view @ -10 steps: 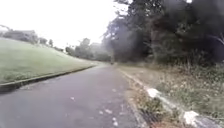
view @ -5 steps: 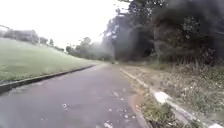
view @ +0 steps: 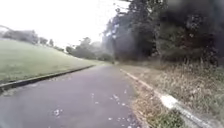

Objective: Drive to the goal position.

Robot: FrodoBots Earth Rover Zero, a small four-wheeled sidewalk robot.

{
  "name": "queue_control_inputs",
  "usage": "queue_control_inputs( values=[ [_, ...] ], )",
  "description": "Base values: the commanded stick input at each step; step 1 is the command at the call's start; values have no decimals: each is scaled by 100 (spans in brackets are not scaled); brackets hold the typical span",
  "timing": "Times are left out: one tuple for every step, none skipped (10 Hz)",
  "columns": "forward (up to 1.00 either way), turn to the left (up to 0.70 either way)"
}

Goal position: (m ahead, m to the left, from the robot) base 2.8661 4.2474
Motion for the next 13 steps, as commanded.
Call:
queue_control_inputs(
  values=[
    [70,0],
    [70,0],
    [45,0],
    [13,0],
    [0,0],
    [0,0],
    [0,0],
    [0,0],
    [0,0],
    [0,-45],
    [0,-45],
    [0,-45],
    [0,-45]
  ],
)
